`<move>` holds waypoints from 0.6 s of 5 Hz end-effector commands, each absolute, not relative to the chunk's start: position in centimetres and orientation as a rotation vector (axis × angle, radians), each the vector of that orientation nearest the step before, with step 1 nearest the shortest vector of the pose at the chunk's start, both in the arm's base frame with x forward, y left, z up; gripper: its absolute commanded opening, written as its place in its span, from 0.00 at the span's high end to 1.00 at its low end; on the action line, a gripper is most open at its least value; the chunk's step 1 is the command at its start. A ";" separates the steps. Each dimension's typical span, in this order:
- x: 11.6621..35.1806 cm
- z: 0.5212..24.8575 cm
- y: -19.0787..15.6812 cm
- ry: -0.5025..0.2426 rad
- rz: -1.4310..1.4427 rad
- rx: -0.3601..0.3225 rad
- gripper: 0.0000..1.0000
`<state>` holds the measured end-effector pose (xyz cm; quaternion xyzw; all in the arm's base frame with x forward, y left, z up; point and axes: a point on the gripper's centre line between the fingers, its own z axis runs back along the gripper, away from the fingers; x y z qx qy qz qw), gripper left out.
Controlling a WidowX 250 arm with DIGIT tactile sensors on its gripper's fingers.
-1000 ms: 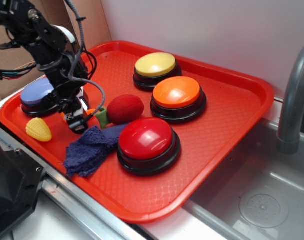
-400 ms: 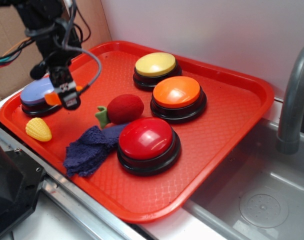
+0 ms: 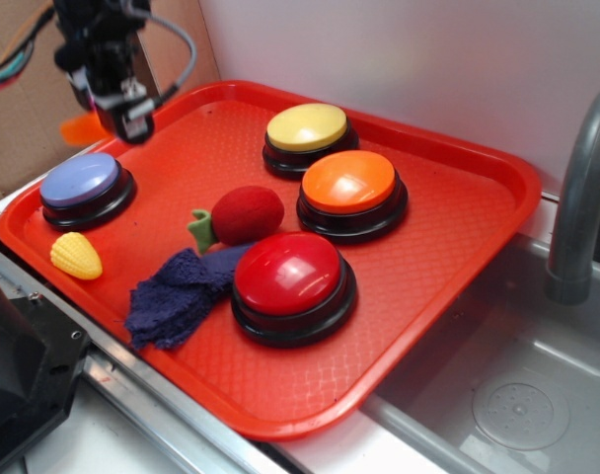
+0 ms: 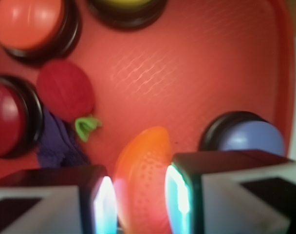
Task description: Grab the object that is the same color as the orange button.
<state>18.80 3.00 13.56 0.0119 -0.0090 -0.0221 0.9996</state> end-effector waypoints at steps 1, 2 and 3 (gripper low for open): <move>20.7 18.3 2.3 -0.069 0.091 0.018 1.00; 20.7 18.3 2.3 -0.019 0.249 0.009 1.00; 20.8 17.5 2.8 0.017 0.300 0.043 1.00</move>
